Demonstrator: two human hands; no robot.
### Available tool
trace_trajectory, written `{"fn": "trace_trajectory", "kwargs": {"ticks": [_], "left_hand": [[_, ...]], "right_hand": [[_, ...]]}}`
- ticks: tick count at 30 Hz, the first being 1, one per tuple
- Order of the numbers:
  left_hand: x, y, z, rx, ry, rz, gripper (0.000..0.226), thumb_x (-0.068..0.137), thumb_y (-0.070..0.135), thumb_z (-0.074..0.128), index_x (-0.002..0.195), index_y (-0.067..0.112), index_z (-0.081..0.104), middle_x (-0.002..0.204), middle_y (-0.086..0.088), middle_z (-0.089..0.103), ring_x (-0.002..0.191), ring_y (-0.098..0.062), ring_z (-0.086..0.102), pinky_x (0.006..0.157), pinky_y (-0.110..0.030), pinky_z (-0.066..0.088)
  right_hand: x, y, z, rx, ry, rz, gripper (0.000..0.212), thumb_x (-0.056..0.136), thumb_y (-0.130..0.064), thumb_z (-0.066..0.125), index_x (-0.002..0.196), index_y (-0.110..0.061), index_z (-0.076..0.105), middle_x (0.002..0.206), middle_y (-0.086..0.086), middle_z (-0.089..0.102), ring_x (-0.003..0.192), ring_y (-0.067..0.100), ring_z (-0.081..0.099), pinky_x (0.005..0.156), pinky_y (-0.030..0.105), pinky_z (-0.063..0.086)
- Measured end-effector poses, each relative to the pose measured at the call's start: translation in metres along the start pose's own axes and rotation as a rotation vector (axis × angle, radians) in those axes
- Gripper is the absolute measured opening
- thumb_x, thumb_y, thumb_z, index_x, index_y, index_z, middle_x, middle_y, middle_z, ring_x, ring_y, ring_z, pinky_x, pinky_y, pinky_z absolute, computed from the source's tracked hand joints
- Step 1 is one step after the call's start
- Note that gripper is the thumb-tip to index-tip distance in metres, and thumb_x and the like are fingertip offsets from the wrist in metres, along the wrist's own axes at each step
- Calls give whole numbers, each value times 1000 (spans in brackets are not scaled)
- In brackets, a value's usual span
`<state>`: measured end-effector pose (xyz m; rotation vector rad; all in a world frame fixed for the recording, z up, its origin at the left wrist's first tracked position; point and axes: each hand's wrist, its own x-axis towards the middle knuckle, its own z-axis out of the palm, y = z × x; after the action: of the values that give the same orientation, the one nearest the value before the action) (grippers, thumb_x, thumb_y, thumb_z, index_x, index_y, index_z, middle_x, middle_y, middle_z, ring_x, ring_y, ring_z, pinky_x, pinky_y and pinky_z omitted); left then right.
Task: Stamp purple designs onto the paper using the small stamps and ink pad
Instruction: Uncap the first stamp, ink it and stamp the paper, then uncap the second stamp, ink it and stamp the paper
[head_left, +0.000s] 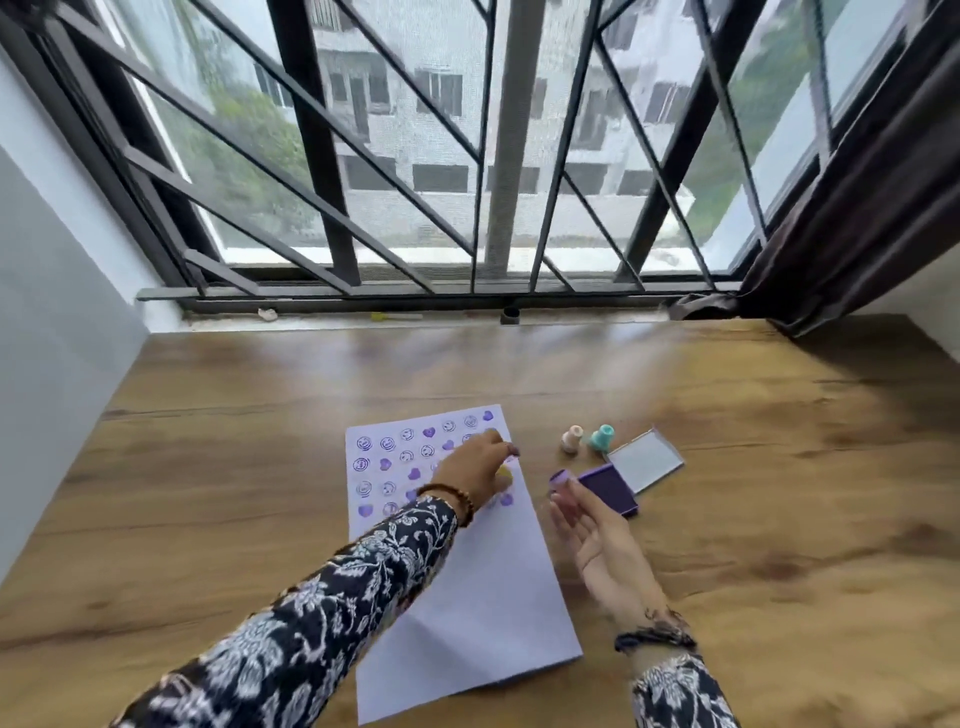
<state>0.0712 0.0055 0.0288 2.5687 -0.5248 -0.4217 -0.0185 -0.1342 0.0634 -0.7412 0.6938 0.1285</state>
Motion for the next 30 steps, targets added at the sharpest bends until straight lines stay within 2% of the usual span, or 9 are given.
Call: {"fn": "trace_trajectory", "kwargs": {"ticks": [6, 10, 12, 14, 16, 18, 22, 27, 30], "left_hand": [[4, 5, 4, -32, 31, -89, 35, 83, 22, 62, 111, 4, 56, 112, -15, 51, 102, -31, 52, 85, -37, 41], [-7, 6, 11, -64, 88, -78, 24, 76, 11, 65, 98, 3, 62, 99, -13, 54, 95, -30, 56, 78, -36, 44], [-10, 12, 11, -313, 212, -159, 17, 74, 6, 67, 91, 4, 66, 92, -12, 62, 84, -23, 61, 78, -30, 48], [-13, 21, 5, -732, 291, -263, 13, 75, 5, 69, 88, 8, 68, 81, -4, 66, 73, -9, 63, 72, -15, 51], [-18, 30, 1, -1089, 260, -277, 12, 78, 5, 66, 88, 11, 68, 79, -1, 67, 74, -7, 63, 71, -10, 52], [-23, 35, 0, -1234, 238, -266, 12, 79, 4, 64, 88, 12, 68, 79, 0, 69, 78, -9, 64, 71, -11, 53], [-31, 40, -1, -1295, 215, -232, 15, 82, 7, 61, 96, 6, 66, 82, 2, 73, 82, -9, 67, 72, -12, 53], [-35, 37, -6, -1315, 256, -225, 12, 79, 2, 63, 86, 10, 68, 71, 7, 74, 74, -9, 68, 69, -13, 54], [-35, 38, -9, -1279, 280, -189, 9, 74, 1, 68, 82, 5, 68, 71, 2, 71, 71, -8, 66, 67, -13, 54]], "right_hand": [[12, -17, -20, -31, -49, -27, 8, 83, -1, 58, 79, -2, 65, 64, 7, 71, 56, 12, 67, 54, 19, 58], [20, -19, -26, -108, -93, -31, 9, 83, -2, 60, 80, -3, 68, 69, 6, 72, 67, 14, 67, 61, 19, 59], [24, -20, -25, -211, -120, -59, 9, 84, -4, 60, 84, -4, 69, 74, 3, 72, 74, 13, 65, 64, 17, 58], [25, -21, -20, -339, -155, -129, 10, 85, -7, 61, 91, -5, 69, 80, 2, 73, 78, 12, 66, 74, 20, 56], [23, -25, -13, -473, -195, -221, 14, 83, -10, 64, 95, -7, 70, 83, 1, 74, 82, 11, 67, 81, 27, 52], [20, -29, -6, -544, -248, -282, 17, 82, -7, 65, 98, -4, 69, 84, 6, 74, 79, 8, 67, 78, 21, 53], [17, -34, 4, -672, -296, -376, 17, 80, -4, 66, 97, -7, 70, 91, 10, 75, 85, 9, 70, 77, 14, 55], [12, -44, 10, -783, -321, -443, 10, 75, -6, 72, 84, -10, 70, 67, -9, 73, 64, -5, 65, 59, 6, 49], [14, -53, 15, -873, -366, -425, 6, 74, -13, 74, 77, -18, 73, 63, -8, 73, 64, 3, 67, 63, 11, 55]]}}
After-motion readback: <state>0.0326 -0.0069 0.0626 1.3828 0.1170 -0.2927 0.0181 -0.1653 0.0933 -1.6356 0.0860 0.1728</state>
